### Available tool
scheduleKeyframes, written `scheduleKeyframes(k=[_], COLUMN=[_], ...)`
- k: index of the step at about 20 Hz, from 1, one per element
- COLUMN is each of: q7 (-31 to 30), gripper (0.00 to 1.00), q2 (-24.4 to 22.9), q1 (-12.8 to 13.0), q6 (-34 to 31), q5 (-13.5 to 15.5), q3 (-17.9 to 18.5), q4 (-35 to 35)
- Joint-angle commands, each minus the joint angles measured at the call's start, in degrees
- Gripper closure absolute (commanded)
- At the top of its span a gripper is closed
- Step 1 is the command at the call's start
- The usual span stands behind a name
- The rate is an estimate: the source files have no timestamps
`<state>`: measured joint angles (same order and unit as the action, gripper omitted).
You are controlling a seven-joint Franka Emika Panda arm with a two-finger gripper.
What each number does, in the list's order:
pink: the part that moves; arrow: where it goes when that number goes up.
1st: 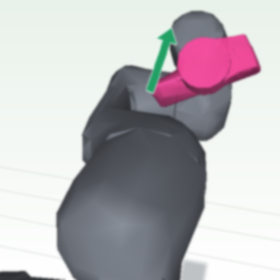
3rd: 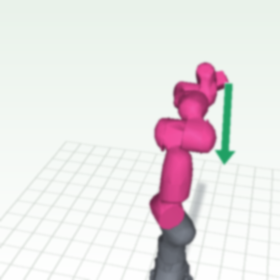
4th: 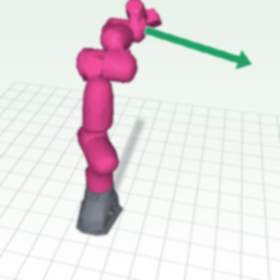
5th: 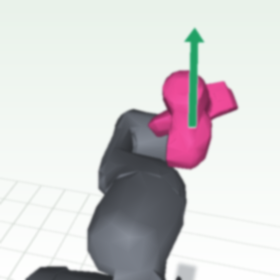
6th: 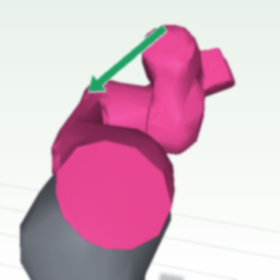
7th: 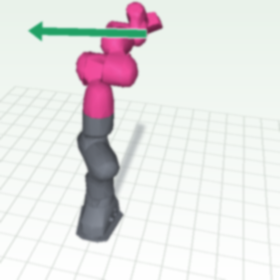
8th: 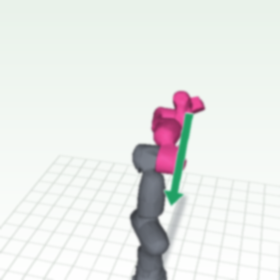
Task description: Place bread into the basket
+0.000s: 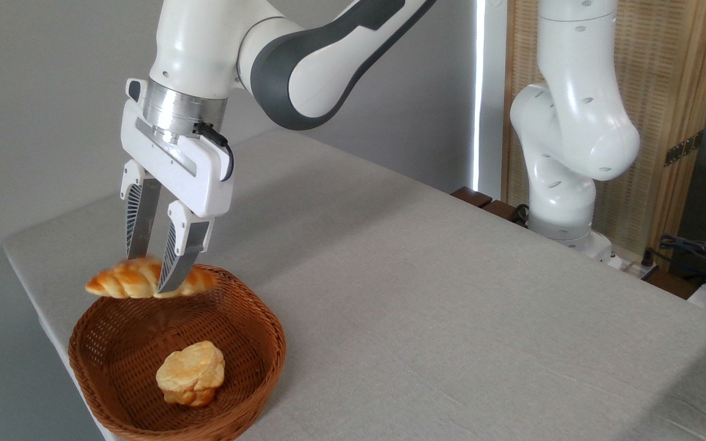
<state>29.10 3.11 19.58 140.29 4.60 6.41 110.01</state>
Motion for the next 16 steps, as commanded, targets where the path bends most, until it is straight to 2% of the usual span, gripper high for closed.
scheduleKeyframes(k=[1, 7, 10, 16], q7=[-0.19, -2.29, -2.47, -2.30], gripper=[0.00, 0.00, 0.00, 0.00], q2=[0.05, -0.56, -2.75, -7.07], q1=[0.20, 0.20, 0.20, 0.20], q6=[0.34, -0.71, -8.95, -25.30], q5=[0.58, 0.32, -0.30, -5.47], q3=[0.35, 0.44, 0.44, 0.88], q4=[-0.49, -0.58, -0.67, -0.67])
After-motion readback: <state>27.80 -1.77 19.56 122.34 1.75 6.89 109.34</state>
